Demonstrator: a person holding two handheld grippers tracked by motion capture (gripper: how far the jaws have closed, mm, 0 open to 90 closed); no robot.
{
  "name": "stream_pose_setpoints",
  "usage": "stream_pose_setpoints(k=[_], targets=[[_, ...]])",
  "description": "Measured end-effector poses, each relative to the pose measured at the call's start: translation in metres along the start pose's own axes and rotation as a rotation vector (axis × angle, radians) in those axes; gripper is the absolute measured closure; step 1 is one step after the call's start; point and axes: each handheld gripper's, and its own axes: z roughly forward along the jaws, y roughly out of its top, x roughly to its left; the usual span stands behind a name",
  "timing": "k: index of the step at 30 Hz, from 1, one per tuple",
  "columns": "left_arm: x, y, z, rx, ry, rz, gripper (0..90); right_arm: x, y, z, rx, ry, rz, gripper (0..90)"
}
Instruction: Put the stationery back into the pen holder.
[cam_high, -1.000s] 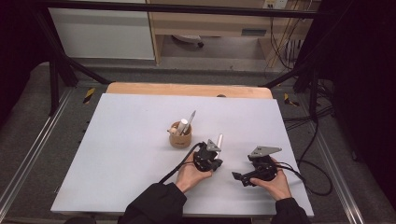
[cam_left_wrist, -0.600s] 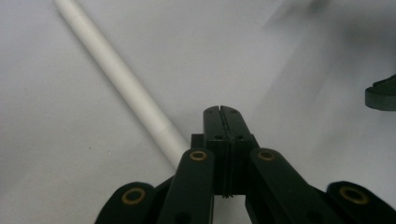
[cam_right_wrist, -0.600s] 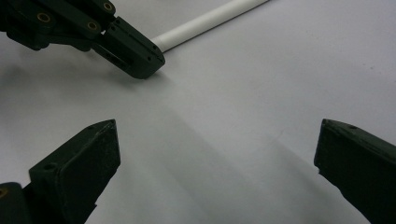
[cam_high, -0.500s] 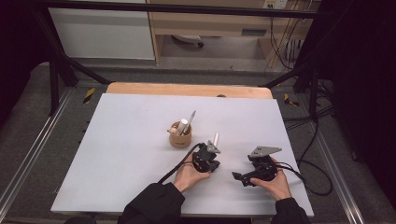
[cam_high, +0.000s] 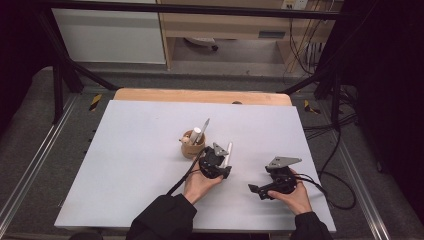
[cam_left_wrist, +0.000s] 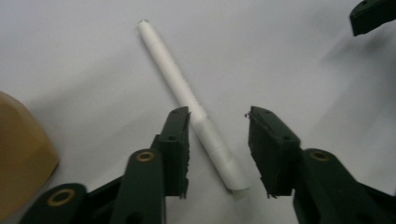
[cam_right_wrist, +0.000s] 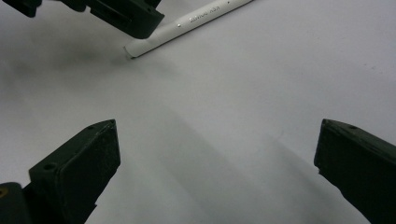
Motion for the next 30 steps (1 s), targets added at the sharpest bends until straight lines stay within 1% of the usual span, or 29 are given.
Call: stream_pose_setpoints(k=[3, 5, 10, 13, 16, 18, 20, 24, 26, 29, 30], targets=[[-0.001, -0.001, 0.005, 0.014, 0.008, -0.023, 53.0, 0.000, 0.000, 0.000, -0.001, 0.000, 0.000, 1.0], [-0.001, -0.001, 0.006, 0.015, 0.012, -0.026, 53.4, 0.000, 0.000, 0.000, -0.001, 0.001, 0.000, 1.0], [-0.002, 0.000, 0.011, 0.002, 0.026, -0.047, 60.9, 0.000, 0.000, 0.000, -0.002, 0.001, -0.001, 1.0], [-0.004, 0.001, 0.015, 0.001, 0.047, -0.051, 64.5, 0.000, 0.000, 0.000, -0.002, 0.001, -0.001, 1.0], [-0.005, 0.000, 0.019, 0.007, 0.061, -0.065, 68.5, 0.000, 0.000, 0.000, -0.002, 0.002, -0.001, 1.0], [-0.007, 0.000, 0.020, 0.008, 0.079, -0.063, 71.2, 0.000, 0.000, 0.000, -0.002, 0.003, 0.001, 1.0], [-0.008, 0.000, 0.020, 0.006, 0.089, -0.076, 72.2, 0.000, 0.000, 0.000, -0.002, 0.001, -0.003, 1.0], [-0.011, 0.000, 0.020, 0.003, 0.118, -0.087, 73.9, 0.000, 0.000, 0.000, -0.006, 0.002, -0.001, 1.0], [-0.011, 0.000, 0.020, 0.004, 0.130, -0.096, 76.7, 0.000, 0.000, 0.000, -0.006, 0.002, -0.001, 1.0], [-0.011, 0.000, 0.021, 0.005, 0.133, -0.109, 78.6, 0.000, 0.000, 0.000, -0.004, 0.003, -0.001, 1.0], [-0.011, 0.000, 0.021, 0.005, 0.133, -0.108, 78.7, 0.000, 0.000, 0.000, -0.005, 0.002, 0.000, 1.0]])
